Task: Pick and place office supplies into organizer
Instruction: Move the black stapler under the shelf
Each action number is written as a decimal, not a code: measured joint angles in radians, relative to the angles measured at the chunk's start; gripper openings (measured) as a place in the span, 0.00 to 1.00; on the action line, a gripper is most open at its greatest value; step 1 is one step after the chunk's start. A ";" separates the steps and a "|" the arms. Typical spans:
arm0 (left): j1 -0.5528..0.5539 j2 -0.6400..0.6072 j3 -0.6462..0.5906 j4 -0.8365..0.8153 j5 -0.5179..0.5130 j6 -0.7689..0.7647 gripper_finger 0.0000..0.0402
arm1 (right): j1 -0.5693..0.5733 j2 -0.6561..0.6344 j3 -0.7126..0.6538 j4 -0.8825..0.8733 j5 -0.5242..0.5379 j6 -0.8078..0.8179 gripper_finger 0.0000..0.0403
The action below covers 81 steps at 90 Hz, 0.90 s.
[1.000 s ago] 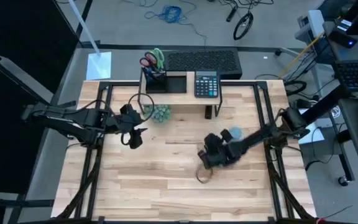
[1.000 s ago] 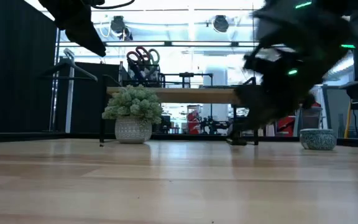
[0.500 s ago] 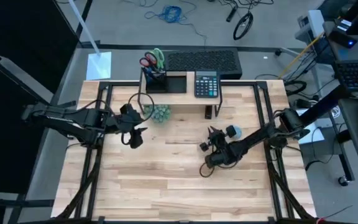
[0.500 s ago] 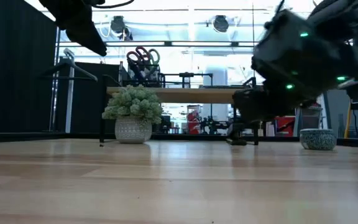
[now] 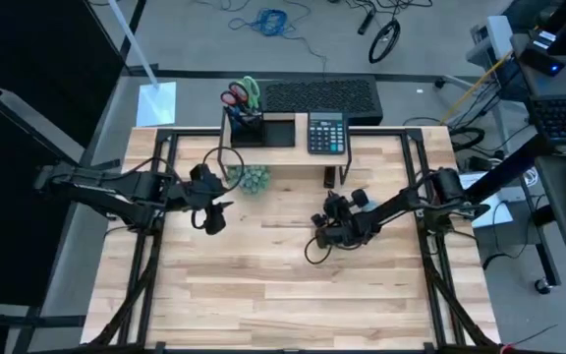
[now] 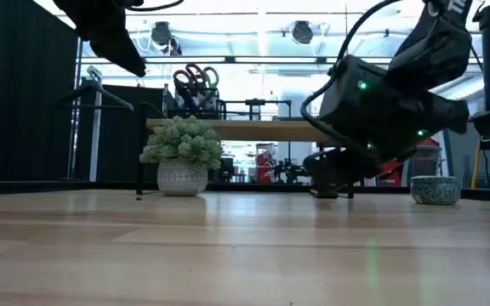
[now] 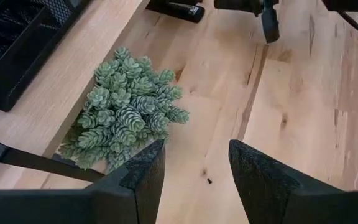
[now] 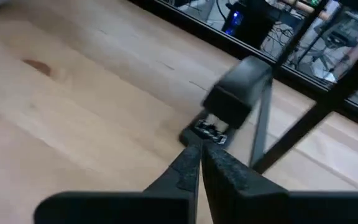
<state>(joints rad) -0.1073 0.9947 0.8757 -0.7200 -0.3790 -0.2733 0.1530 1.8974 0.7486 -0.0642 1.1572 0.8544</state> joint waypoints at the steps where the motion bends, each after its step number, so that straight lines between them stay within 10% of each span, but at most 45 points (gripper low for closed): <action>1: 0.000 0.000 0.000 0.000 0.000 0.000 0.41 | -0.002 0.001 0.000 0.003 0.000 -0.004 0.00; 81: 0.000 0.000 0.000 -0.001 0.000 0.019 0.41 | -0.135 0.006 0.000 0.053 0.000 -0.143 0.00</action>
<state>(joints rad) -0.1073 0.9947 0.8757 -0.7208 -0.3795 -0.2547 0.0185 1.9038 0.7486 -0.0113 1.1568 0.7117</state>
